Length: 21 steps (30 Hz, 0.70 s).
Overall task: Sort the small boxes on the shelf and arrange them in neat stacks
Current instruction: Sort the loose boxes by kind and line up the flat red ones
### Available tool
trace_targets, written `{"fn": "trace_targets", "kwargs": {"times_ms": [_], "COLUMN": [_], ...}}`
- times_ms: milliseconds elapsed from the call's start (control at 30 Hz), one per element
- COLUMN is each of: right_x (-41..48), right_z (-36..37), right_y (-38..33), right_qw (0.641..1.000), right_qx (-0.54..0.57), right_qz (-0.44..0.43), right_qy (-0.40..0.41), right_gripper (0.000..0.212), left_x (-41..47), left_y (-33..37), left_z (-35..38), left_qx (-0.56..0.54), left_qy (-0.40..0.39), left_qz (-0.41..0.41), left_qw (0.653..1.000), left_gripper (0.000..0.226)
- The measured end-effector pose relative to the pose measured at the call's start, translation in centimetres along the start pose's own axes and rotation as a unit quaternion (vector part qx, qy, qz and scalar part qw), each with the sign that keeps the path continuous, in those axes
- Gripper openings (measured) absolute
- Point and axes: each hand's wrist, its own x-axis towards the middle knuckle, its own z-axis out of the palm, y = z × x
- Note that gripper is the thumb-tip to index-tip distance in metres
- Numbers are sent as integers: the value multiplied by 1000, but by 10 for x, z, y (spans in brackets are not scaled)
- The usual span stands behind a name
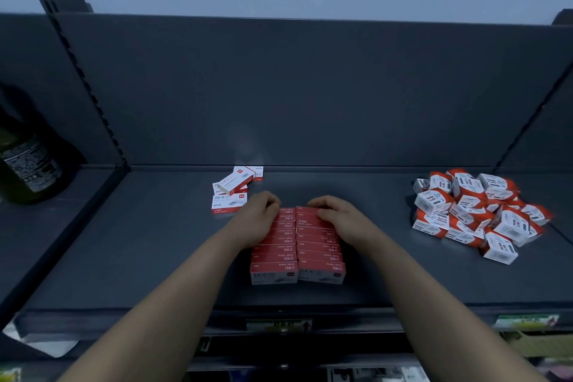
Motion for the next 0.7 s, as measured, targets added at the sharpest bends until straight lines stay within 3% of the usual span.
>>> {"fn": "trace_targets", "kwargs": {"times_ms": [700], "right_x": [-22], "right_z": [17], "right_y": [12], "right_qw": [998], "right_qx": [-36], "right_qz": [-46], "right_qy": [31], "right_gripper": [24], "left_x": [-24], "left_y": [-14], "left_z": [10], "left_qx": [32], "left_qy": [-5], "left_qz": [45], "left_qw": [998], "left_gripper": [24]}}
